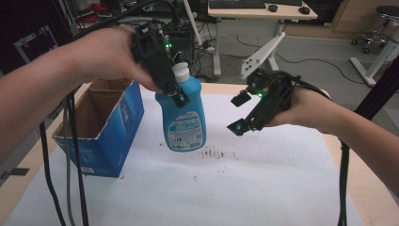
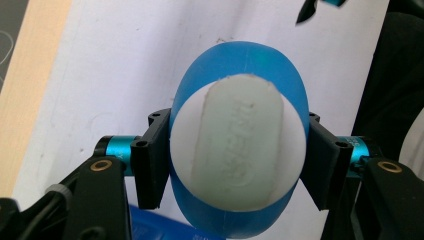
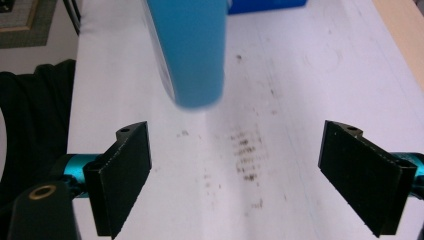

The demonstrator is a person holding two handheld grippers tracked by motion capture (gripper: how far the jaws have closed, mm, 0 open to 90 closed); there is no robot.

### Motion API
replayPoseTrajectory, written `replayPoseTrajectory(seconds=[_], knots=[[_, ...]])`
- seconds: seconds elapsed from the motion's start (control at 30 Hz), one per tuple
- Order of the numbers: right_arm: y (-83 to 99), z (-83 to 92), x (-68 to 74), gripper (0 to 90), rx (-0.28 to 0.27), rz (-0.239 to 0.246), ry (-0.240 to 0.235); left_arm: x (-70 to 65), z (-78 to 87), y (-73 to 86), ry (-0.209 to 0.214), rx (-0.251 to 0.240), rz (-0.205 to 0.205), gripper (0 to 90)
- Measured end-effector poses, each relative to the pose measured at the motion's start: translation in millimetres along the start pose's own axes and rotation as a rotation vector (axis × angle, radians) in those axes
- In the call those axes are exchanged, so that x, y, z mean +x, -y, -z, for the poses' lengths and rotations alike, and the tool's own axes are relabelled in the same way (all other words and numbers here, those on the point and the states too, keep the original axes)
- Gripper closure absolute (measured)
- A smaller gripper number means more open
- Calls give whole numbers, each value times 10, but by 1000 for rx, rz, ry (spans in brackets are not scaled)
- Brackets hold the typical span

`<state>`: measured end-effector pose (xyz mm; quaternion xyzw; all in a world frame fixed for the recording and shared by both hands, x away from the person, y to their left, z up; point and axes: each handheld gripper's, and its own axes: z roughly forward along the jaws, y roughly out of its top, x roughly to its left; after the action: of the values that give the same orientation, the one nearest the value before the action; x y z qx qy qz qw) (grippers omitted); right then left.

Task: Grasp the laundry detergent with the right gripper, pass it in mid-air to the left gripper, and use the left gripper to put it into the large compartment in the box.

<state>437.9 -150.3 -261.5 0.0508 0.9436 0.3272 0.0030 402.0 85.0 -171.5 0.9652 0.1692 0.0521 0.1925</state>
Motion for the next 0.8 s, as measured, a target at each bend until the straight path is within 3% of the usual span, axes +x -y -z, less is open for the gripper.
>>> replayPoseTrajectory(seconds=[0.13, 0.33, 0.43, 0.47, 0.6, 0.67, 0.8], knots=[[110, 64, -57, 130, 34, -25, 20, 41, 168, 84, -19, -12, 39, 378], [282, 136, -106, 130, 165, -68, 62, 87, 455, 240, -67, -28, 99, 379], [333, 166, -120, 130, 195, -83, 84, 106, 562, 299, -82, -35, 121, 378], [384, 202, -140, 130, 214, -89, 104, 122, 673, 359, -100, -42, 139, 378], [447, 278, -175, 130, 235, -108, 132, 149, 878, 495, -143, -56, 194, 378], [461, 303, -186, 130, 235, -117, 139, 158, 916, 523, -152, -54, 203, 379], [527, 406, -263, 130, 214, -148, 163, 196, 1102, 706, -198, -64, 282, 379]])
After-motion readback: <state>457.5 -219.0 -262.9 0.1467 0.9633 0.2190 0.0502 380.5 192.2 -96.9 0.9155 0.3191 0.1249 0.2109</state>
